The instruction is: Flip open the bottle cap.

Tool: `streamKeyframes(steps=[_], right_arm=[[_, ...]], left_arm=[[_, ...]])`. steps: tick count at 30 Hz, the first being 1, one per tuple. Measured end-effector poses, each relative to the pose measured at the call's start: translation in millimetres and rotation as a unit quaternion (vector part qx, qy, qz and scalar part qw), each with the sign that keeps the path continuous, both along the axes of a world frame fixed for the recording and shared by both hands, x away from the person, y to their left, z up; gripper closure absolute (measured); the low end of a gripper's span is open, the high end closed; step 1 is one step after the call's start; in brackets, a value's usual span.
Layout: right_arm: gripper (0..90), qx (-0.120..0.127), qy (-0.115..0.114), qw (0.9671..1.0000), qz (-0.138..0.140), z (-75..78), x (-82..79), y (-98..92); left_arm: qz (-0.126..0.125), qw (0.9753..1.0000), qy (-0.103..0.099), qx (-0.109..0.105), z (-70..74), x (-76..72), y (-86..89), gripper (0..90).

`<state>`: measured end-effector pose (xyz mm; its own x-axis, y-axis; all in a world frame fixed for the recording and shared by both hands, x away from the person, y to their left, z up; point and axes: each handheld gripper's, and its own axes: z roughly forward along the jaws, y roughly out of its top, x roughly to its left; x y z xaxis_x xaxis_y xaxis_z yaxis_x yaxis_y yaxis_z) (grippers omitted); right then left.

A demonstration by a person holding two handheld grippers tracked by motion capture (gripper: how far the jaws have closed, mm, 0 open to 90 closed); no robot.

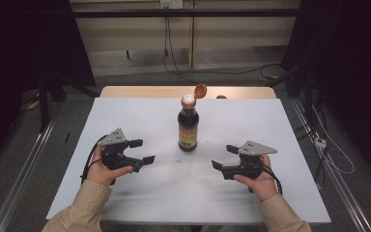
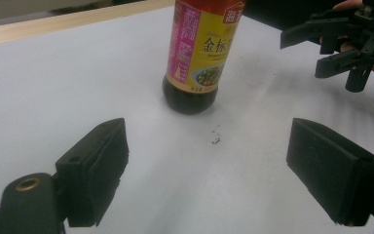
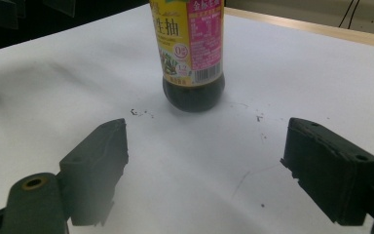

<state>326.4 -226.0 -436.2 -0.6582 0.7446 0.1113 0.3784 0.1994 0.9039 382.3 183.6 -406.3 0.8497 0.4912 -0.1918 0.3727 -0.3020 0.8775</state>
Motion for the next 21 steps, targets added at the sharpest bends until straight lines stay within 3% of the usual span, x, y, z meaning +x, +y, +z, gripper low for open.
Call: streamKeyframes(steps=[21], right_arm=[[16.4, -0.005, -0.003, 0.9997, -0.023, -5.5, -22.0, -32.9]], left_arm=[[0.016, 0.9998, 0.008, 0.006, -14.1, -17.2, 18.3, 13.9]])
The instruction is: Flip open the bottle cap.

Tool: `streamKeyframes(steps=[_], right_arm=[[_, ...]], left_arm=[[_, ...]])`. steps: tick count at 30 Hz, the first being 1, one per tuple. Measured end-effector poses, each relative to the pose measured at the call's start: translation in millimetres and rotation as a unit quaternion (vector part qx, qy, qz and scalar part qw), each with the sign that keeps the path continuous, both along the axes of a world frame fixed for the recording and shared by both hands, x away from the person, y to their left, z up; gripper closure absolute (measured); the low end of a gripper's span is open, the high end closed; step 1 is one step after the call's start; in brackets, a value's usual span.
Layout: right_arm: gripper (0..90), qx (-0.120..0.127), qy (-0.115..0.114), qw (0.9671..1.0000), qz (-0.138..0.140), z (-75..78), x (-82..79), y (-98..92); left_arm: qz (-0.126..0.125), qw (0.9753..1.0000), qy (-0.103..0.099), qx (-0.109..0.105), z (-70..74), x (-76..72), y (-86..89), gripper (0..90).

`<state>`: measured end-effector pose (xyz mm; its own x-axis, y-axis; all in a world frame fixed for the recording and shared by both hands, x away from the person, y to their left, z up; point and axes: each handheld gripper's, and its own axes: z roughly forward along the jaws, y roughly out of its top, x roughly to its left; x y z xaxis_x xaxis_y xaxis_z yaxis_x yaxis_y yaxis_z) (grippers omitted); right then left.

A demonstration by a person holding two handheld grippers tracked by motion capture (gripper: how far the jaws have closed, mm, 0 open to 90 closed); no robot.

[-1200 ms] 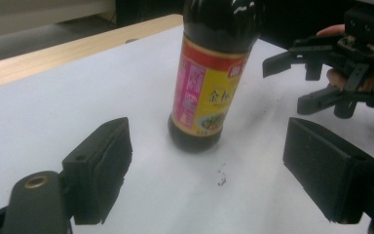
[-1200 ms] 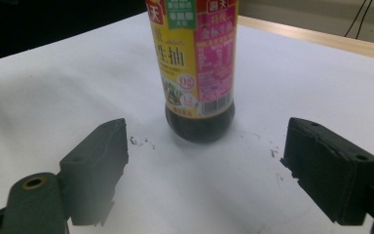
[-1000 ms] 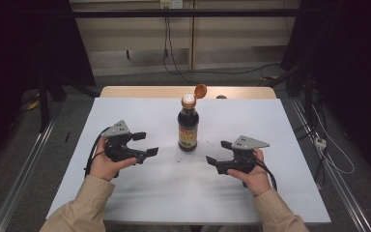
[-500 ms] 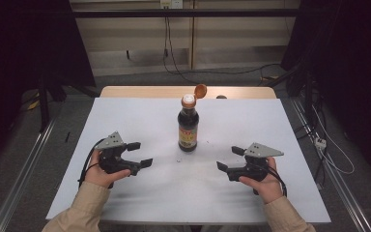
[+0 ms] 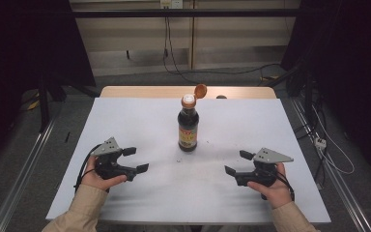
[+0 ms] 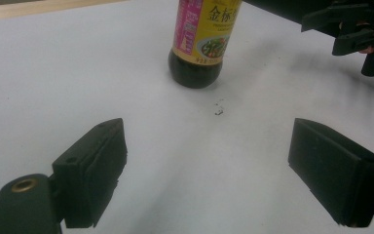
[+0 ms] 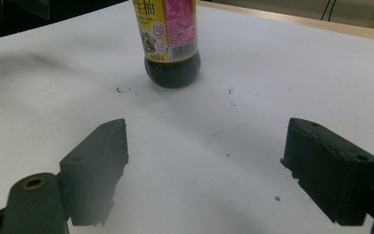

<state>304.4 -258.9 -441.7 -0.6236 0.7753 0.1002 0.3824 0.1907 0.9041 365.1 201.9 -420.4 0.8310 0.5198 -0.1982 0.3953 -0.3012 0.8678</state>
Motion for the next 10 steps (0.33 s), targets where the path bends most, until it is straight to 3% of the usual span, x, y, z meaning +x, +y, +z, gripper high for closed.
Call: streamKeyframes(steps=[10], right_arm=[[16.7, 0.002, -0.005, 1.0, -0.003, 2.4, -4.0, -7.1]], left_arm=[[0.013, 0.9999, -0.004, -0.008, 0.9, -1.2, 6.2, 14.0]])
